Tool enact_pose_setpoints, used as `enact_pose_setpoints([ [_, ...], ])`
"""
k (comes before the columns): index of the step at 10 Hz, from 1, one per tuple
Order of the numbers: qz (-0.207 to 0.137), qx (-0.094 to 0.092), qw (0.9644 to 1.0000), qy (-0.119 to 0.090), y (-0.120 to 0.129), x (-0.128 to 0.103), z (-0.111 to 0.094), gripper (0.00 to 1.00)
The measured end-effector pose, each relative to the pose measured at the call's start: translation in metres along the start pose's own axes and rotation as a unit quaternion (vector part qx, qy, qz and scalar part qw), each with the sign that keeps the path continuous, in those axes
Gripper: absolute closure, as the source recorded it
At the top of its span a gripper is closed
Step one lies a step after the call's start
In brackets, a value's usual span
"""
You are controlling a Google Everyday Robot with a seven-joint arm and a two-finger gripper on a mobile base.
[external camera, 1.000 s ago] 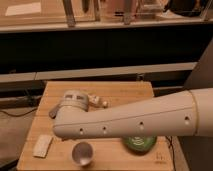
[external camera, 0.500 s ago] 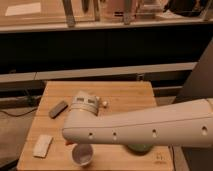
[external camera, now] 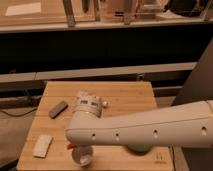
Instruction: Place the pepper in the ceramic cup
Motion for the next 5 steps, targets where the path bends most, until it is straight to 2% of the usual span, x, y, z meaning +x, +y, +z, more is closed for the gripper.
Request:
enact_pose_setpoints([
  [5,0.001,-0.01,0.9999,-0.008,0.0064,-0.0014,0.0058,1.0],
])
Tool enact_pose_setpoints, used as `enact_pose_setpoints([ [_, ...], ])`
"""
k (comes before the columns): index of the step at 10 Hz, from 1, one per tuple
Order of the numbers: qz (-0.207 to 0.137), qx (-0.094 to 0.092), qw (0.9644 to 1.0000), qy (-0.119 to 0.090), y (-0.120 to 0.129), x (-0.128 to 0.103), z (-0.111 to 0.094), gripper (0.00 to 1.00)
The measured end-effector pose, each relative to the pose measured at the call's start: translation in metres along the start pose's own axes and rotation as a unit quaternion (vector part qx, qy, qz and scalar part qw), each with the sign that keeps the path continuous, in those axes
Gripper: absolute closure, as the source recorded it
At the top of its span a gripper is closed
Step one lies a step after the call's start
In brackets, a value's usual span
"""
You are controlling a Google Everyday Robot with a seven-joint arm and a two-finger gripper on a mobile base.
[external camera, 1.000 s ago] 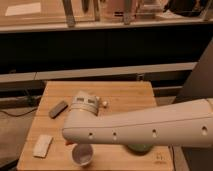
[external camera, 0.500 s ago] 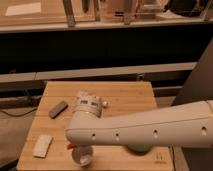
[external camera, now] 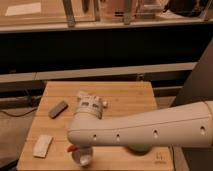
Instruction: Place the pepper in the ceramic cup
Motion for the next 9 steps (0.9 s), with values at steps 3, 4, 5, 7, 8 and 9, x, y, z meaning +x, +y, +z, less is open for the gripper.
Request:
enact_pose_setpoints([
  [3,0.01,-0.011,0.9998,-0.011,0.0011,-0.0013,0.003,1.0],
  [4,0.013,-0.013,0.9997,-0.014,0.0012,-0.0022,0.0032,1.0],
  [5,0.019,-0.017,0.9995,-0.019,0.0008,-0.0023,0.0035,1.0],
  [7,0.03,-0.028,0.9987,-0.031,-0.0002,-0.0024,0.004,1.0],
  [8,0.036,-0.033,0.9982,-0.036,-0.0011,-0.0026,0.0038,1.0],
  [9,0.042,-0.037,0.9976,-0.039,-0.0021,-0.0027,0.0034,1.0],
])
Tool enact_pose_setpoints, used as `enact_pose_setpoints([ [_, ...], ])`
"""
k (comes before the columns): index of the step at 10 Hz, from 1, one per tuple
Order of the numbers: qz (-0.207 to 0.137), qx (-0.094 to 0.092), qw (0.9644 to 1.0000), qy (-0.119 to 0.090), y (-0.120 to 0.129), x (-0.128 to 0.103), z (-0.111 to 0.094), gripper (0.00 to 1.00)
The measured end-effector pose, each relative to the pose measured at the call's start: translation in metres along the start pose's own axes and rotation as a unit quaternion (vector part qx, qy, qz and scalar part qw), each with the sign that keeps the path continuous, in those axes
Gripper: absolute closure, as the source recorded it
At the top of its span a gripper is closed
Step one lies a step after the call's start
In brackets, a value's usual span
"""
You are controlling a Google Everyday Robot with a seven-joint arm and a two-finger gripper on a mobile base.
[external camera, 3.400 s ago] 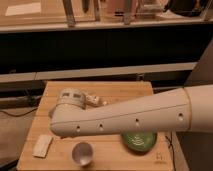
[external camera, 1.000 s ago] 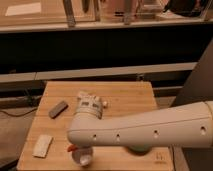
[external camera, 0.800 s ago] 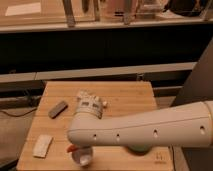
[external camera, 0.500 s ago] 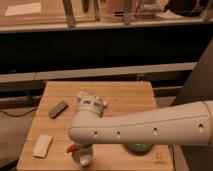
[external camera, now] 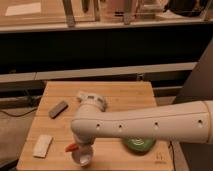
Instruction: Place the pepper in the ceramic cup
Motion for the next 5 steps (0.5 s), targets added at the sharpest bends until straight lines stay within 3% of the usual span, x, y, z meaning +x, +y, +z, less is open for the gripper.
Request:
enact_pose_setpoints([
  [5,0.046,-0.028,0.9986,-0.001,-0.0034,0.0069,0.0025,1.0],
])
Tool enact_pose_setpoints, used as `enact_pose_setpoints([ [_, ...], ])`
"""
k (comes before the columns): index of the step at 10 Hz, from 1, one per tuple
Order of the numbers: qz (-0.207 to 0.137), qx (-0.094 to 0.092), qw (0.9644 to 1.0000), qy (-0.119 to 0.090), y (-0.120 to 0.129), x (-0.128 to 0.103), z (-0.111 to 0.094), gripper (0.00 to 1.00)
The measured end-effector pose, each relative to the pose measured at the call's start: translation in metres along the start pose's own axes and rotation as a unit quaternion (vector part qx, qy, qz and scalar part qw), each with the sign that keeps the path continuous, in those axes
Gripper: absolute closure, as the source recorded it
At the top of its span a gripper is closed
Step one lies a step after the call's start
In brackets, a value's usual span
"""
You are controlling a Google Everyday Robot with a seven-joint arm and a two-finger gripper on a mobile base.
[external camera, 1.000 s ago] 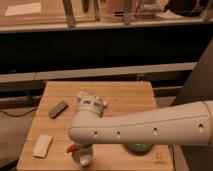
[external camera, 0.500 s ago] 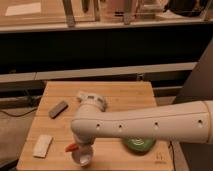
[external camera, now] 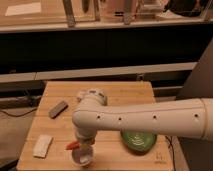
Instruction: Place the pepper in the ceramic cup
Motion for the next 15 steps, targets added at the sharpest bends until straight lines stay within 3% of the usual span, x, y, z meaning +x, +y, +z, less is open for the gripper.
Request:
enact_pose_setpoints([
  [5,0.04,-0.028,0.9988,-0.012,0.0,0.008,0.006,1.0],
  [15,0.063,-0.04,0.9965,-0.037,0.009,0.002,0.016,1.0],
])
